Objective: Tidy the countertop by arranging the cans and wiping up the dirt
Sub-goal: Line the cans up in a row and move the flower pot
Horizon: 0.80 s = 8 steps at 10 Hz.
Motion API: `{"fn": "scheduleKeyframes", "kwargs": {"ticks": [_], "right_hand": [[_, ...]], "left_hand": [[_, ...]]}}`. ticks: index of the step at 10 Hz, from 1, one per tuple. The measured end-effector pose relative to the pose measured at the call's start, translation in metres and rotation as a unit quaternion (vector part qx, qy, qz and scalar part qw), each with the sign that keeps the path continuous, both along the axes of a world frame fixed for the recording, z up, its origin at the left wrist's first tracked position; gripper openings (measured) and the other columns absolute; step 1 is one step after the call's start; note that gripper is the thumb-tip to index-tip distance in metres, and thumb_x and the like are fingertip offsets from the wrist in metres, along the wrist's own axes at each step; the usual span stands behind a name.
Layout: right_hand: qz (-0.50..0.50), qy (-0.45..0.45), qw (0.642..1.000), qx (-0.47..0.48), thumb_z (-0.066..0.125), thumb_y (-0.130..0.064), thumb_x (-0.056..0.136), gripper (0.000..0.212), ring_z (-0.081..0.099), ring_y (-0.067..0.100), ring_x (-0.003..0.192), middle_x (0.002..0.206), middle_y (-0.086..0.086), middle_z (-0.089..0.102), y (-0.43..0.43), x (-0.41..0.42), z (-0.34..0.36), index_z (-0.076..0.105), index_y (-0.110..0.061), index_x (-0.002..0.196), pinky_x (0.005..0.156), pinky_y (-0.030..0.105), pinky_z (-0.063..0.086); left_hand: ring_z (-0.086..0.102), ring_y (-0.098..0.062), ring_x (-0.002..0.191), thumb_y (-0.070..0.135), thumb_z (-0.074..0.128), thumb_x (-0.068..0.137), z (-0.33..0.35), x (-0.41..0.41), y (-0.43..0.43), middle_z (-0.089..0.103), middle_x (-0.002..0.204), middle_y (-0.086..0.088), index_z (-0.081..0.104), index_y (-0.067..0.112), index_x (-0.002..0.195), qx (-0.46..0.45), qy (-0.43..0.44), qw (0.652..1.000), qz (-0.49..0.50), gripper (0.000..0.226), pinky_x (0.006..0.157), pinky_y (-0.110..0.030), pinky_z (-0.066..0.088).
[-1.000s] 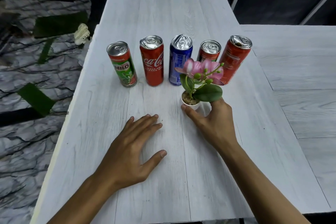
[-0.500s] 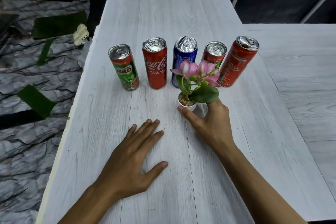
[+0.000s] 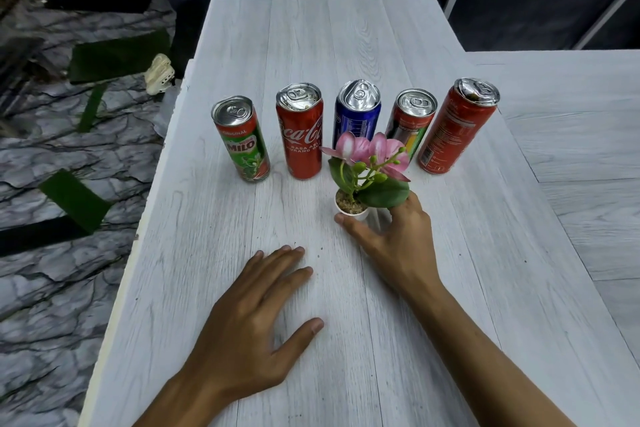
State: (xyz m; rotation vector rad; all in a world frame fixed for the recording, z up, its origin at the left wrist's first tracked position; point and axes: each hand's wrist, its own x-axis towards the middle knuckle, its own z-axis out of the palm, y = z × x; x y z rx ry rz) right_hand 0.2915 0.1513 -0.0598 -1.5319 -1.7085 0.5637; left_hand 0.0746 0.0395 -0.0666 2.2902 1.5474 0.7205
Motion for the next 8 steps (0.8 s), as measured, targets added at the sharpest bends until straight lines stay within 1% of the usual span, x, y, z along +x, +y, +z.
{"fn": "scheduleKeyframes", "kwargs": {"ticks": [1,2,3,4,5,6,7,8], "right_hand": [[0.001,-0.006,1.0,0.007,0.084,-0.049,0.078,0.053,0.062,0.022,0.113,0.122,0.0,0.067,0.0,-0.001,-0.001,0.069,-0.021,0.12,0.093,0.044,0.057],[-0.001,-0.01,1.0,0.002,0.083,-0.052,0.078,0.055,0.062,0.019,0.113,0.124,0.0,0.067,0.0,-0.001,-0.001,0.069,-0.021,0.121,0.094,0.042,0.056],[0.002,-0.007,1.0,0.015,0.083,-0.052,0.078,0.054,0.056,0.006,0.112,0.121,-0.008,0.064,0.0,0.0,-0.001,0.07,-0.023,0.121,0.096,0.035,0.054],[0.008,-0.015,1.0,0.015,0.081,-0.053,0.079,0.054,0.054,0.005,0.114,0.123,-0.01,0.062,0.001,0.001,-0.001,0.069,-0.023,0.122,0.098,0.038,0.054],[0.007,-0.033,0.999,-0.002,0.079,-0.056,0.079,0.057,0.057,0.018,0.117,0.126,-0.003,0.064,0.002,0.001,-0.002,0.068,-0.023,0.124,0.097,0.046,0.053],[0.005,-0.034,0.999,-0.005,0.079,-0.057,0.079,0.058,0.057,0.02,0.118,0.128,-0.002,0.063,0.002,0.001,-0.002,0.067,-0.023,0.125,0.097,0.047,0.053],[0.009,-0.045,0.999,0.005,0.078,-0.057,0.08,0.059,0.057,0.022,0.119,0.129,-0.002,0.062,0.003,0.0,-0.002,0.065,-0.023,0.127,0.099,0.048,0.052],[0.014,-0.048,0.999,-0.006,0.079,-0.06,0.078,0.069,0.051,0.021,0.13,0.137,-0.002,0.058,0.0,0.003,-0.001,0.06,-0.025,0.134,0.107,0.047,0.047]], "left_hand": [[0.047,-0.015,0.144,0.053,0.064,0.093,0.001,-0.004,-0.004,0.055,0.151,0.001,0.066,0.014,0.135,0.02,-0.008,1.0,0.009,0.057,0.114,-0.051,0.043],[0.05,-0.015,0.141,0.052,0.067,0.092,0.0,-0.009,-0.007,0.057,0.148,0.001,0.068,0.013,0.132,0.026,-0.013,0.999,0.016,0.056,0.114,-0.051,0.043],[0.051,-0.014,0.14,0.051,0.069,0.091,-0.002,-0.013,-0.009,0.058,0.147,0.003,0.069,0.013,0.131,0.028,-0.014,0.999,0.013,0.055,0.114,-0.05,0.043],[0.051,-0.014,0.14,0.051,0.069,0.091,-0.005,-0.015,-0.01,0.058,0.147,0.003,0.069,0.013,0.13,0.039,-0.019,0.999,0.007,0.055,0.113,-0.051,0.044],[0.053,-0.014,0.139,0.051,0.071,0.091,-0.005,-0.015,-0.01,0.059,0.145,0.003,0.07,0.013,0.129,0.045,-0.016,0.999,0.002,0.054,0.112,-0.052,0.045],[0.054,-0.013,0.138,0.05,0.074,0.089,-0.006,-0.014,-0.01,0.06,0.145,0.006,0.07,0.015,0.129,0.041,-0.025,0.999,0.0,0.053,0.112,-0.05,0.045],[0.054,-0.01,0.136,0.053,0.072,0.089,-0.006,-0.013,-0.009,0.06,0.143,0.01,0.071,0.019,0.128,0.033,-0.034,0.999,0.001,0.052,0.112,-0.046,0.045],[0.058,-0.009,0.133,0.055,0.071,0.089,0.0,-0.011,-0.008,0.064,0.138,0.01,0.074,0.019,0.123,0.031,-0.032,0.999,0.005,0.049,0.112,-0.042,0.046]]}}
